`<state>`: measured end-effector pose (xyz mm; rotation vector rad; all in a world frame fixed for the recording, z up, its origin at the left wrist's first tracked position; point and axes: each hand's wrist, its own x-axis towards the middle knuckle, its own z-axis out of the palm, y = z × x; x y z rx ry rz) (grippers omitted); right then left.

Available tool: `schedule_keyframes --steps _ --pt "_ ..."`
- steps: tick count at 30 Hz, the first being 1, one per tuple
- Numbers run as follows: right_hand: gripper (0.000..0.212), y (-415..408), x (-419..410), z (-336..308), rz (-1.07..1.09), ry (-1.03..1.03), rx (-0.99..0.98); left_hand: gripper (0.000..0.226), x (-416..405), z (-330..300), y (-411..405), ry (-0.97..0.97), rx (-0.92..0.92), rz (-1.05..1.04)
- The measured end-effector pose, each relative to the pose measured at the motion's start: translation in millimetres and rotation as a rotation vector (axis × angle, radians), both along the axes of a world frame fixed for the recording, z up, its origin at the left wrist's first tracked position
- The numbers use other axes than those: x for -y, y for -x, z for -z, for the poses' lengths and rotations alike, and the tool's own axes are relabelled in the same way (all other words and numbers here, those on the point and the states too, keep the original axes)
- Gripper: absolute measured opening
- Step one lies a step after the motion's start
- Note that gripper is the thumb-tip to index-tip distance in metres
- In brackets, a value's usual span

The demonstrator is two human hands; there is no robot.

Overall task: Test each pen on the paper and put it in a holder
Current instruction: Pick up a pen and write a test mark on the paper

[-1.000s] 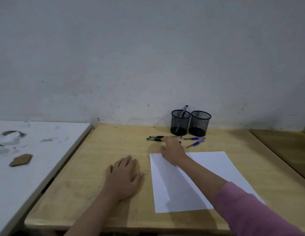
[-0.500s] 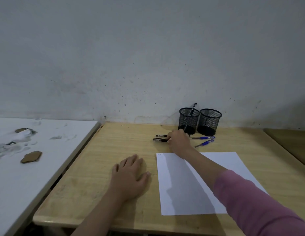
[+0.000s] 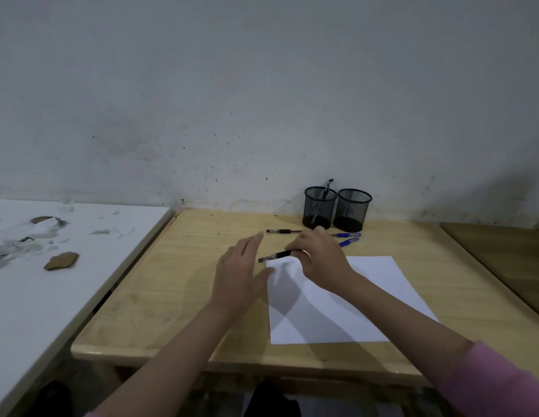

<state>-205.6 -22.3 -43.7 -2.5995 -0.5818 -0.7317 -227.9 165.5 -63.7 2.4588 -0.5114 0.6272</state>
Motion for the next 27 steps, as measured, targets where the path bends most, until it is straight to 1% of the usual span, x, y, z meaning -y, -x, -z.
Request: schedule_keyframes --steps 2,4,6,8,9,10,13,15,16,20,23,27 --pt "0.017 8 2 -2 -0.023 -0.008 0.019 0.041 13 -11 1 0.021 0.061 0.045" --pt "0.016 14 3 -5 -0.009 -0.035 0.083 0.022 21 -21 5 0.055 0.065 0.067" --pt "0.013 20 4 -6 0.042 -0.124 0.212 0.015 27 -29 8 0.132 0.053 0.052" --pt "0.010 30 2 -6 0.082 -0.284 0.301 0.015 29 -35 13 0.231 0.048 0.020" --pt "0.008 37 -2 -6 0.100 -0.397 0.280 0.014 28 -37 15 0.276 0.049 0.009" --pt "0.009 43 -7 -7 0.126 -0.533 0.203 0.012 28 -39 17 0.313 0.048 0.005" --pt "0.015 56 -26 -16 0.187 -0.967 -0.254 0.008 24 -44 23 0.360 0.033 0.051" --pt "0.019 59 -35 -23 0.160 -1.094 -0.460 0.008 21 -46 28 0.372 0.012 0.102" --pt "0.021 59 -38 -26 0.140 -1.121 -0.507 0.008 19 -47 29 0.371 0.005 0.120" --pt "0.024 49 -44 -31 0.113 -1.224 -0.495 0.007 15 -49 31 0.368 -0.047 0.158" --pt "0.030 36 -44 -30 0.124 -1.325 -0.530 0.013 18 -51 26 0.333 -0.085 0.149" --pt "0.025 17 -48 -26 0.140 -1.389 -0.557 0.018 22 -53 15 0.338 -0.124 0.086"
